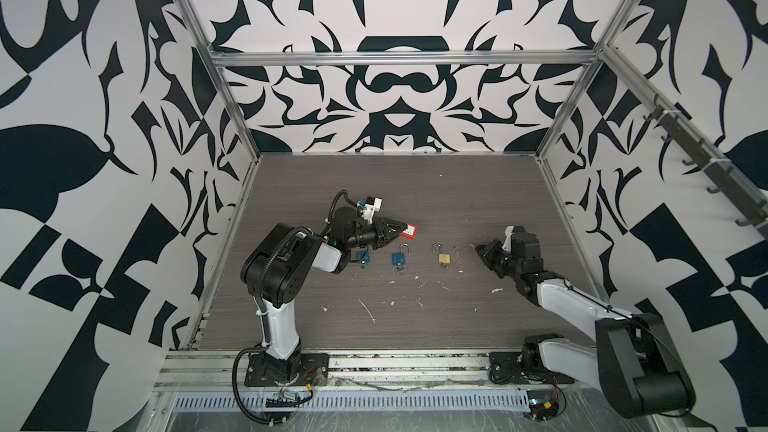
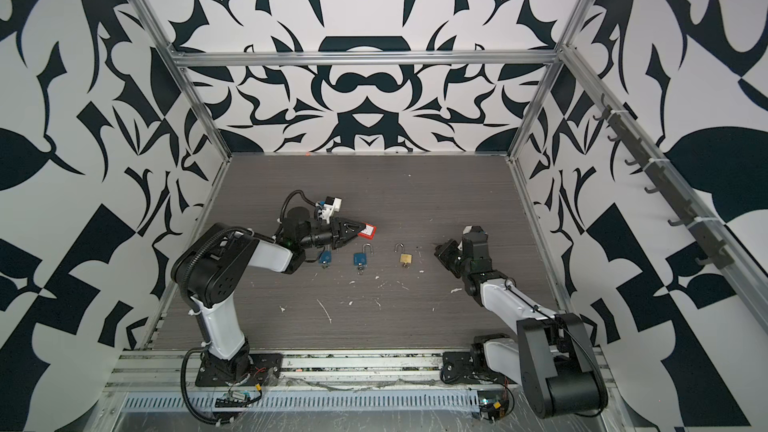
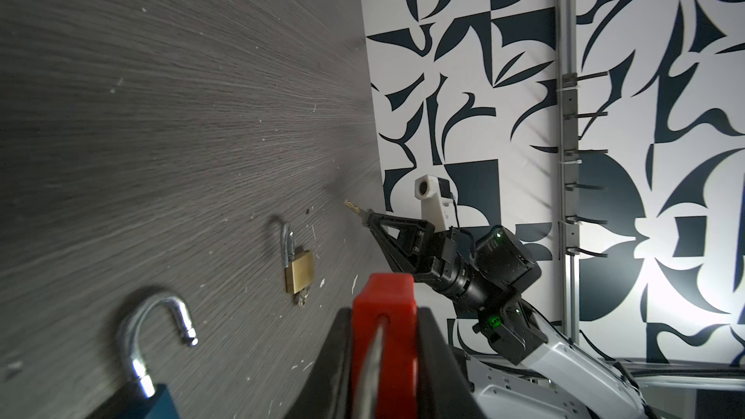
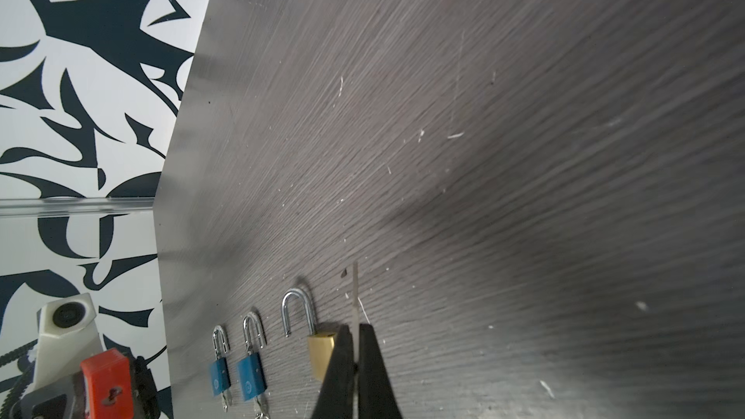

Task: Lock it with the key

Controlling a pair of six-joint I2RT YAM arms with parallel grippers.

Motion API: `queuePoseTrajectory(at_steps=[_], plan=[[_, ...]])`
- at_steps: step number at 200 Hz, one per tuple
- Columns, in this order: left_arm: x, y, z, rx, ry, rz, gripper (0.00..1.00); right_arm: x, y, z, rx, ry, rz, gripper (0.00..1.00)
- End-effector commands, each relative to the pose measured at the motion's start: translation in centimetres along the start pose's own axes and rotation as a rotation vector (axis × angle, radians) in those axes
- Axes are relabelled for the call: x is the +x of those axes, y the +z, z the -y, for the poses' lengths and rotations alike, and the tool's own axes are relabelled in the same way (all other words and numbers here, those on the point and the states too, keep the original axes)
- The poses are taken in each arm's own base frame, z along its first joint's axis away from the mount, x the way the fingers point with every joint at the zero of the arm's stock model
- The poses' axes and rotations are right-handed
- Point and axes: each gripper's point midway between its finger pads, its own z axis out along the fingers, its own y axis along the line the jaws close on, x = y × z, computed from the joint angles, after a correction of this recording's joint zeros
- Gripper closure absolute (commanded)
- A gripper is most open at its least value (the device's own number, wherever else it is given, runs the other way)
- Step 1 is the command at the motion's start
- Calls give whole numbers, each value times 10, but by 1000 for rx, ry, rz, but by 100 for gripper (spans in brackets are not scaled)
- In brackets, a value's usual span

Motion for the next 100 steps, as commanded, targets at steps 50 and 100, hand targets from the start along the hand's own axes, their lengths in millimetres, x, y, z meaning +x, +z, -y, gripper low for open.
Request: queuePoseTrajectory(at_steps=[50,100], plan=[[3,41,16,-183,204,-115,100,-23,-1,23,45,39,188,100],[14,71,34,-259,381,-278,100,-25,0,51,112,108,249,100]])
